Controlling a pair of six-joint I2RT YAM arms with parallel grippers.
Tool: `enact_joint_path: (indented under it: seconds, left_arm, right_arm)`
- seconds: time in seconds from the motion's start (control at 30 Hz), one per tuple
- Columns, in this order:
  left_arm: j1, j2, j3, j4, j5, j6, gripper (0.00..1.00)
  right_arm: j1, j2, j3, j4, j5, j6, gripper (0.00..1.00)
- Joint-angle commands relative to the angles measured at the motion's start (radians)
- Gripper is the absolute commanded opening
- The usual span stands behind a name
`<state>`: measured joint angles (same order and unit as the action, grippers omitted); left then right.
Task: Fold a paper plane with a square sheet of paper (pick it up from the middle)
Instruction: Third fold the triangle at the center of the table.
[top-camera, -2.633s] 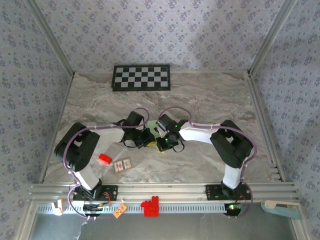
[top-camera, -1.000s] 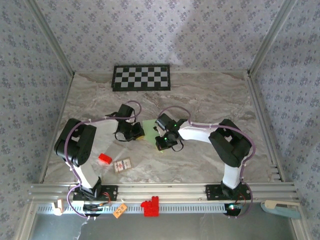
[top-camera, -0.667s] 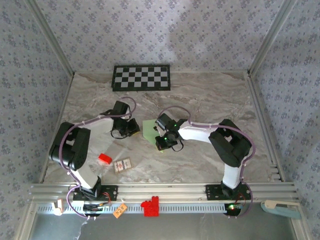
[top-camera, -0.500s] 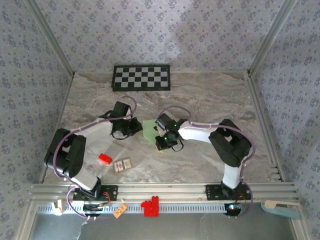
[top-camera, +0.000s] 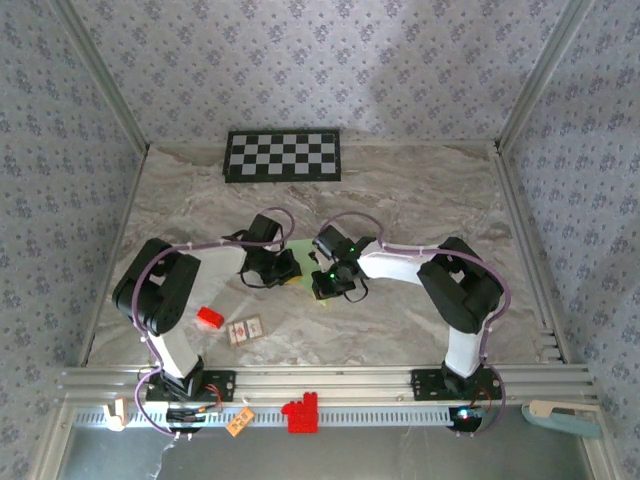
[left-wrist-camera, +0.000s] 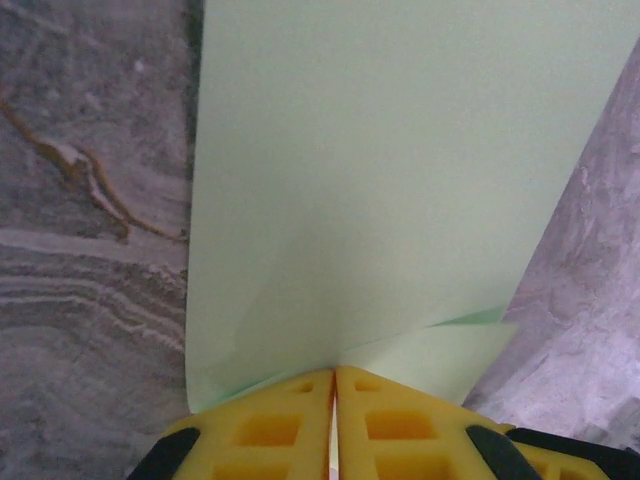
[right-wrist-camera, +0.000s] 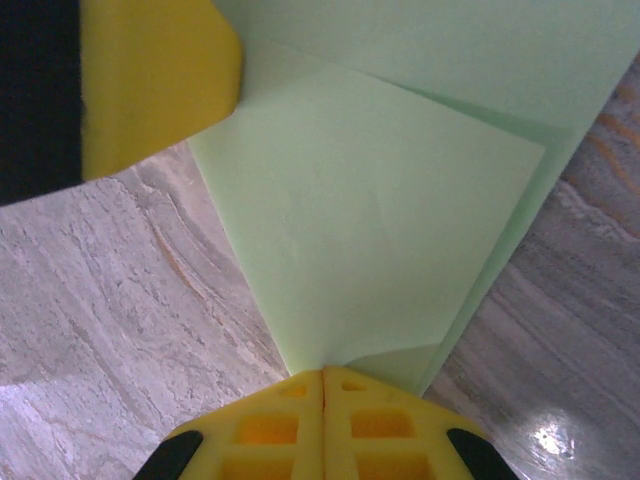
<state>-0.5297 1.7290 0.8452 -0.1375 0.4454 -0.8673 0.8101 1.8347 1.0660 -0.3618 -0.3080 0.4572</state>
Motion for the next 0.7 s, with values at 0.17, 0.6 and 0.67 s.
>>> enact_joint_path:
  seconds: [0.17,0.6,0.67]
  left_arm:
    - [0.02,0.059,0.018,-0.103,-0.11,0.053,0.09]
    - [0.011,0.116,0.054,-0.164,-0.08,0.026,0.05]
    - [0.011,0.116,0.051,-0.165,-0.08,0.026,0.05]
  right_arm:
    - [-0.032,0.007,-0.027,-0.073,0.035,-0.014,0.07]
    - [-0.032,0.041,0.095,0.034,-0.073,0.003,0.05]
    - [-0.034,0.056,0.106,0.039,-0.075,0.006,0.04]
